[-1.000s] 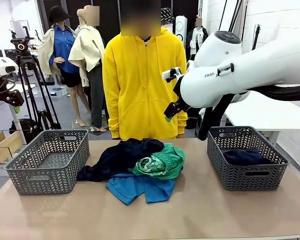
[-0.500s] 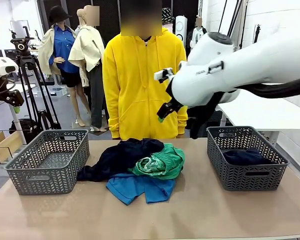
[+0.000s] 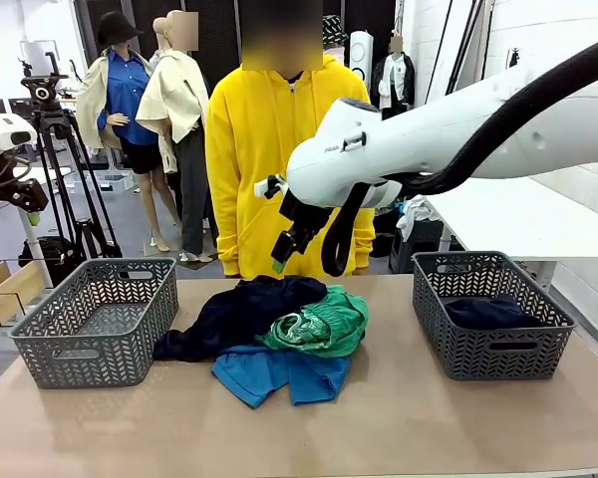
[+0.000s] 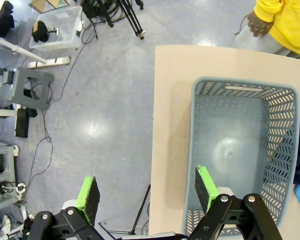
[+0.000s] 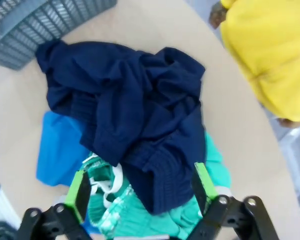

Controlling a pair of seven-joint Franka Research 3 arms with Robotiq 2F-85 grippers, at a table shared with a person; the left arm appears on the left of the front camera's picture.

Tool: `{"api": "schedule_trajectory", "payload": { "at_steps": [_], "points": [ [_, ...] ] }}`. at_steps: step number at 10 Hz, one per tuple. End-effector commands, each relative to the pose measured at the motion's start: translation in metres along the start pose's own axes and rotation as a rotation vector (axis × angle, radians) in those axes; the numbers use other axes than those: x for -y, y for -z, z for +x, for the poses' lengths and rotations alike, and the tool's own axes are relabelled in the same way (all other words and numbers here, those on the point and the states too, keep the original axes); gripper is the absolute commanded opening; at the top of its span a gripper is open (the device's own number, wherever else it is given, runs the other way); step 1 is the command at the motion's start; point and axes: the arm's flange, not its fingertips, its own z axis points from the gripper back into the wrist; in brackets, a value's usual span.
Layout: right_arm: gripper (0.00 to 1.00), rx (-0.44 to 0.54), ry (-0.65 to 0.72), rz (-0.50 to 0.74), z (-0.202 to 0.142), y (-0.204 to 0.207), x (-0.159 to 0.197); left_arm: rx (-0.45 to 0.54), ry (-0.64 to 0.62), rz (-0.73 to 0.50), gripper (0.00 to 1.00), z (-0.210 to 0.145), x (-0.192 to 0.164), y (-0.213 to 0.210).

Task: Sort the tops and bottoms.
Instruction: Lift clothes from the center of the table with your right hand.

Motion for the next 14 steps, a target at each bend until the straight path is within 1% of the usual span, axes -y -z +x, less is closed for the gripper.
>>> {"api": "schedule_trajectory", "payload": {
  "at_steps": [1, 2, 4, 5, 10, 11, 12, 14],
  "points": [
    [1.00, -0.069, -0.044, 0.005, 0.011, 0.011, 0.002, -0.006, 0.013, 0.012, 1.00, 0.001, -0.002, -0.001],
    [1.00, -0.088, -0.047, 0.020, 0.010, 0.022, 0.001, -0.006, 0.013, 0.012, 1.00, 0.001, -0.002, -0.001],
    [1.00, -0.147, -0.032, -0.048, 0.006, 0.045, 0.000, -0.006, 0.013, 0.012, 1.00, 0.001, -0.002, -0.001],
    [1.00, -0.143, -0.015, -0.074, 0.003, 0.053, 0.001, -0.006, 0.013, 0.012, 1.00, 0.001, -0.002, -0.001],
    [1.00, -0.168, 0.014, -0.075, -0.001, 0.077, 0.006, -0.006, 0.013, 0.012, 1.00, 0.001, -0.002, -0.001],
    [0.87, -0.165, 0.010, -0.080, -0.001, 0.076, 0.006, -0.006, 0.013, 0.012, 1.00, 0.001, -0.002, -0.001],
    [0.68, -0.182, 0.001, -0.089, -0.002, 0.075, 0.005, -0.006, 0.013, 0.012, 1.00, 0.001, -0.002, -0.001],
    [0.30, -0.178, 0.003, -0.087, -0.002, 0.074, 0.005, -0.006, 0.013, 0.012, 1.00, 0.001, -0.002, -0.001]
  ]
}}
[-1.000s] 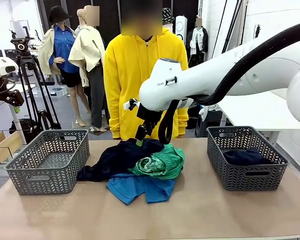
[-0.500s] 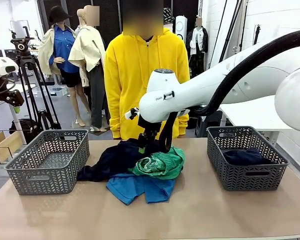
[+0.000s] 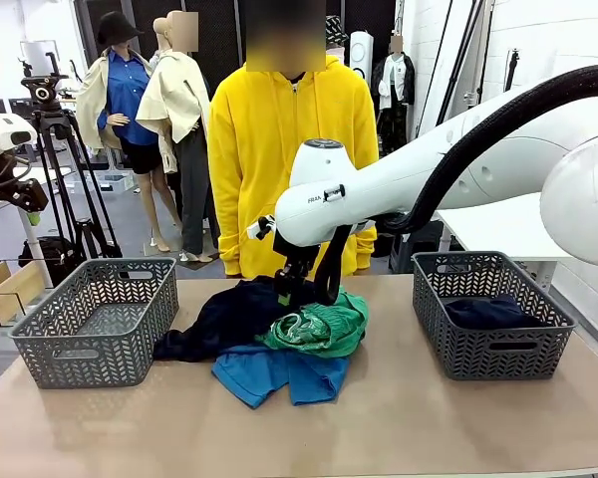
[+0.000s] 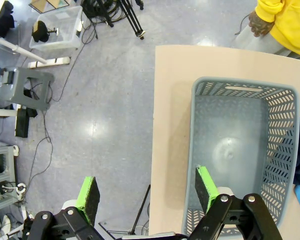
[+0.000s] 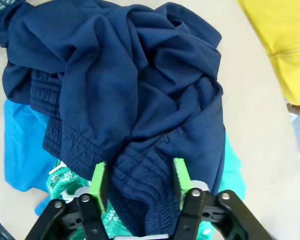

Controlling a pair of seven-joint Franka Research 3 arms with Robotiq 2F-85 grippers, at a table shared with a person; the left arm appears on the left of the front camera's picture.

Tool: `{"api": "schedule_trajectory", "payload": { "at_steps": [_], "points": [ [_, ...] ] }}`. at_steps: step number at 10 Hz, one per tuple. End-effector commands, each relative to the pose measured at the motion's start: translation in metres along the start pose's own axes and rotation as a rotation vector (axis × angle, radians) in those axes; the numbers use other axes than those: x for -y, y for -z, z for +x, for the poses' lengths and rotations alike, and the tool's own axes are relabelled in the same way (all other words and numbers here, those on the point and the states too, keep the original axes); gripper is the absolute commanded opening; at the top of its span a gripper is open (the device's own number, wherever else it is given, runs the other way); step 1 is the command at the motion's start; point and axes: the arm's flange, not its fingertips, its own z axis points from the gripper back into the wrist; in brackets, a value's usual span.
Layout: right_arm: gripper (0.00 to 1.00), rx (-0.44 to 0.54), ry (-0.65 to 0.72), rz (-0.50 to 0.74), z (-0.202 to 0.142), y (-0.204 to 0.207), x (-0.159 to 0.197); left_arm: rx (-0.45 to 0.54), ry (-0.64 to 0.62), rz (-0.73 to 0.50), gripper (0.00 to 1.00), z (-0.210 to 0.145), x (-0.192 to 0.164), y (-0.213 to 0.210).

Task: Sort the tops and bottoms.
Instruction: Lift clothes from the center of the table with your right hand.

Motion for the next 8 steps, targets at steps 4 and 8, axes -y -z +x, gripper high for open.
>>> {"api": "schedule_trajectory", "payload": {
  "at_steps": [4, 8],
  "points": [
    [0.00, -0.013, 0.008, -0.043, 0.002, -0.003, -0.001, -0.007, 0.014, 0.012, 1.00, 0.001, -0.002, -0.001],
    [0.00, -0.004, -0.005, -0.042, 0.003, -0.015, 0.000, -0.007, 0.014, 0.012, 1.00, 0.001, -0.002, -0.001]
  ]
}}
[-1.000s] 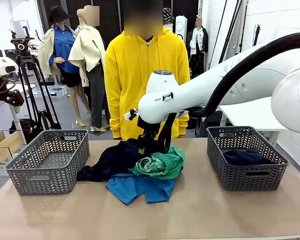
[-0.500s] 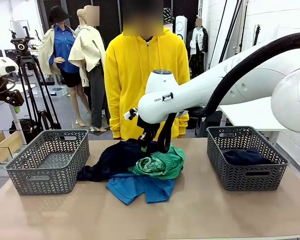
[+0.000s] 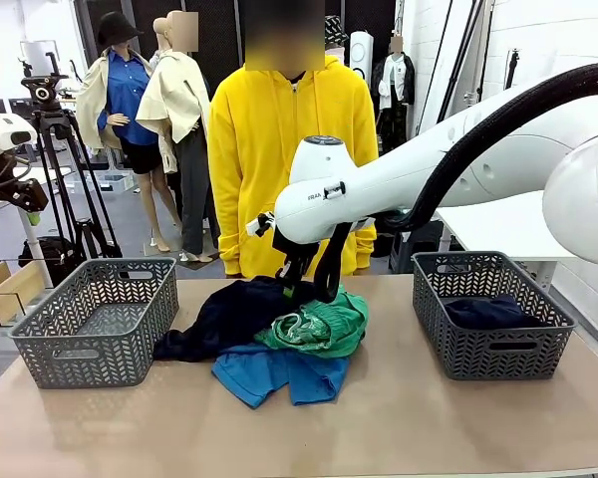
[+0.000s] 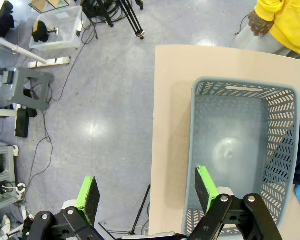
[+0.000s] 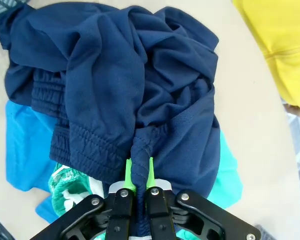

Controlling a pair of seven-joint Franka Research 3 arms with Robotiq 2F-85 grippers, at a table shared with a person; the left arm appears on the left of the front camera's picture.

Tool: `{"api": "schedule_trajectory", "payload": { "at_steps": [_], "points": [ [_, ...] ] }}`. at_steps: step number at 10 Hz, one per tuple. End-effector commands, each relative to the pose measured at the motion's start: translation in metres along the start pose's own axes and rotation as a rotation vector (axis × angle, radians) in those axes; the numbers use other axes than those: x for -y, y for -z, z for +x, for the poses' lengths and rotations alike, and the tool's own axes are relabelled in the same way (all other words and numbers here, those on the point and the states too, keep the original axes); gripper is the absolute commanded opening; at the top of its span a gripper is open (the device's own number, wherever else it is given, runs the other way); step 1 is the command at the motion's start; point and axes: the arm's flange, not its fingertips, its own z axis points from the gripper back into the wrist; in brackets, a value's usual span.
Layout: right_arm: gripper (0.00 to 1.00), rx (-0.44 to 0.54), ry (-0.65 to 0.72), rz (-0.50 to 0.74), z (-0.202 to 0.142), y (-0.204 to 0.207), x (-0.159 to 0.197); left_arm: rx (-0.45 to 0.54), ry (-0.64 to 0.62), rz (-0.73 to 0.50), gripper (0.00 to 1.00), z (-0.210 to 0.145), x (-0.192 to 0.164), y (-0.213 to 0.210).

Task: Sort the tops and bottoms.
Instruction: Lift clothes from the center of the table with your right hand.

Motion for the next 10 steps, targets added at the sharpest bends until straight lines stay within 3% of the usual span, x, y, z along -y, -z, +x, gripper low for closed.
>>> {"api": "schedule_trajectory", "payload": {
  "at_steps": [1, 3, 8, 10],
  "points": [
    [0.00, -0.003, -0.015, -0.041, 0.002, -0.019, 0.002, -0.007, 0.014, 0.012, 1.00, 0.001, -0.002, -0.001],
    [0.00, 0.065, -0.009, -0.092, 0.006, -0.063, 0.011, -0.007, 0.014, 0.012, 1.00, 0.001, -0.002, -0.001],
    [0.00, 0.203, -0.135, -0.330, 0.039, -0.250, 0.005, -0.007, 0.014, 0.012, 1.00, 0.001, -0.002, -0.001],
    [0.00, 0.318, -0.124, -0.406, 0.051, -0.326, 0.008, -0.007, 0.014, 0.012, 1.00, 0.001, -0.002, -0.001]
  ]
}}
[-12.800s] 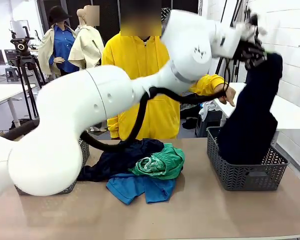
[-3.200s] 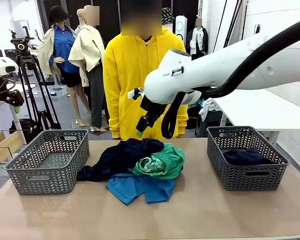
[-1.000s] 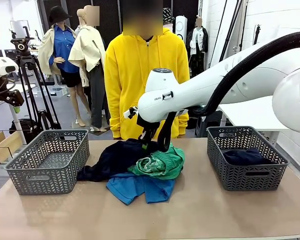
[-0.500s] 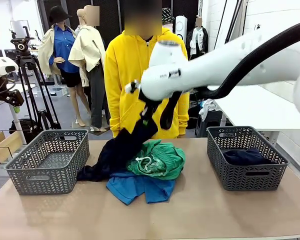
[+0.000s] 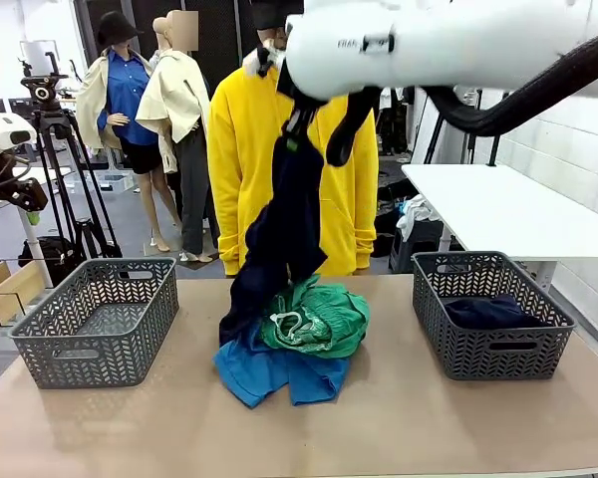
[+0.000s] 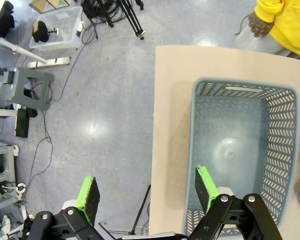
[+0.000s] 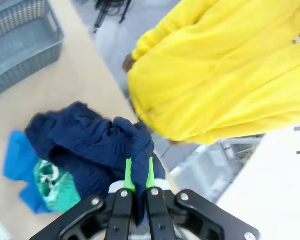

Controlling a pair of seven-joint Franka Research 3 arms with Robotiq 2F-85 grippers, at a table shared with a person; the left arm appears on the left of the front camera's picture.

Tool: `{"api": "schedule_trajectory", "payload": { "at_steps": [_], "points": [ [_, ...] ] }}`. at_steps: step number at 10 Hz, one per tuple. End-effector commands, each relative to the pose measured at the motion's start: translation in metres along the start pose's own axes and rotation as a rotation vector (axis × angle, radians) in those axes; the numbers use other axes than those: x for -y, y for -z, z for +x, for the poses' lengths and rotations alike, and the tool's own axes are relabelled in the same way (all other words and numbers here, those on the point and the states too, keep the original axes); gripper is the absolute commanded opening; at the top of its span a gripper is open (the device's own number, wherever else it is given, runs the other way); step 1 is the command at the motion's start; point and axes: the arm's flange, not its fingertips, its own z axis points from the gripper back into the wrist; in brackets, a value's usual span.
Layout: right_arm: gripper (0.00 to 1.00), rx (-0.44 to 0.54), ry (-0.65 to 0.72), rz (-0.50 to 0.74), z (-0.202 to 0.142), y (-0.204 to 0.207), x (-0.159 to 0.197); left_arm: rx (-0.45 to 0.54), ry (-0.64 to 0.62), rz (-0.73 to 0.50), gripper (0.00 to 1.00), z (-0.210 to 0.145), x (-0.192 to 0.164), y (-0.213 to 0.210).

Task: Sort the tops and bottoms.
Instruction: Lift clothes from the center of the table with your right hand, then sort the clothes according to human instructions.

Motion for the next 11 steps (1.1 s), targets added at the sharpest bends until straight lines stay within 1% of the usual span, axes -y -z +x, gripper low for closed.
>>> {"api": "schedule_trajectory", "payload": {
  "at_steps": [1, 2, 3, 4, 5, 6, 8, 9, 10, 11],
  "points": [
    [0.00, 0.043, 0.004, -0.035, 0.027, -0.027, 0.028, -0.007, 0.014, 0.011, 1.00, 0.000, -0.001, -0.001],
    [0.00, 0.061, 0.019, -0.027, 0.039, -0.047, 0.039, -0.007, 0.014, 0.011, 1.00, 0.000, -0.001, -0.001],
    [0.00, 0.064, 0.009, -0.053, 0.048, -0.069, 0.043, -0.007, 0.014, 0.011, 1.00, 0.000, -0.001, -0.001],
    [0.00, 0.052, 0.003, -0.080, 0.052, -0.086, 0.042, -0.007, 0.014, 0.011, 1.00, 0.000, -0.001, -0.001],
    [0.00, 0.079, 0.013, -0.118, 0.055, -0.099, 0.043, -0.007, 0.014, 0.011, 1.00, 0.000, -0.001, -0.001],
    [0.00, 0.093, 0.012, -0.116, 0.056, -0.115, 0.043, -0.007, 0.014, 0.011, 1.00, 0.000, -0.001, -0.001],
    [0.00, 0.120, 0.004, -0.106, 0.054, -0.126, 0.037, -0.007, 0.014, 0.011, 1.00, 0.000, -0.001, -0.001],
    [0.00, 0.145, -0.008, -0.049, 0.052, -0.124, 0.036, -0.007, 0.014, 0.011, 1.00, 0.000, -0.001, -0.001],
    [0.00, 0.127, 0.012, -0.101, 0.044, -0.126, 0.034, -0.007, 0.014, 0.011, 1.00, 0.000, -0.001, -0.001],
    [0.00, 0.127, 0.012, -0.101, 0.044, -0.126, 0.034, -0.007, 0.014, 0.011, 1.00, 0.000, -0.001, -0.001]
  ]
}}
